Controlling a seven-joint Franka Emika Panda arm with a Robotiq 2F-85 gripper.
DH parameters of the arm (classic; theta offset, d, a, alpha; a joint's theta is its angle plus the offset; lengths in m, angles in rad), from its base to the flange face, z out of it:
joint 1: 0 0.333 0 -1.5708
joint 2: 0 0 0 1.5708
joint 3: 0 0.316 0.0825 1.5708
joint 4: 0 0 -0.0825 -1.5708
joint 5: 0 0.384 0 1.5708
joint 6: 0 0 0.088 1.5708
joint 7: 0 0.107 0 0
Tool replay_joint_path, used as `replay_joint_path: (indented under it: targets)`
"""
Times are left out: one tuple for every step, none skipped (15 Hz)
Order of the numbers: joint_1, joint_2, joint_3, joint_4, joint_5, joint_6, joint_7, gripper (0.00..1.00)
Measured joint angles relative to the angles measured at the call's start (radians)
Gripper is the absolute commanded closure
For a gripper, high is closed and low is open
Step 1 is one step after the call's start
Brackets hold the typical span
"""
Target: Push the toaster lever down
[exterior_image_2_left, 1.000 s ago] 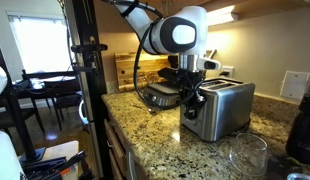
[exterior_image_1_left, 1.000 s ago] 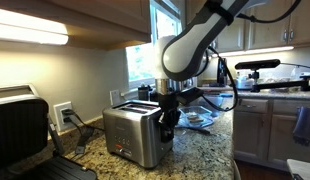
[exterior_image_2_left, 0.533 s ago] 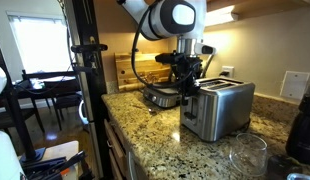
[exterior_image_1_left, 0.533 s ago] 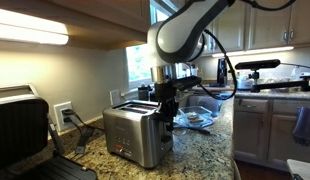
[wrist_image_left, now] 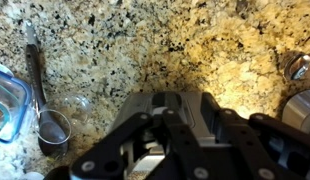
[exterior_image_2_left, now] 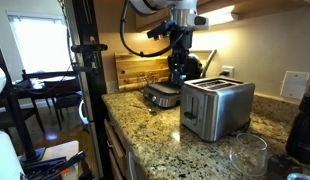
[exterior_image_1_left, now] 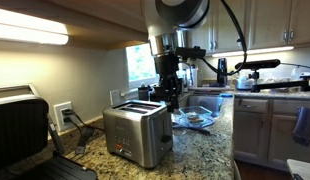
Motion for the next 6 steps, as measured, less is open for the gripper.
replay_joint_path:
  targets:
    - [0.0,-0.014,0.002,0.0,-0.002,-0.011,0.003,0.3]
    - [0.0,-0.026,0.003,0.0,-0.003,-0.019,0.006,0.24]
    - [0.0,-0.035,0.005,0.0,-0.003,-0.027,0.008,0.17]
    - [0.0,-0.042,0.006,0.0,-0.003,-0.035,0.011,0.36]
    - [0.0,-0.047,0.007,0.0,-0.003,-0.042,0.015,0.3]
    - [0.0,-0.051,0.008,0.0,-0.003,-0.045,0.018,0.22]
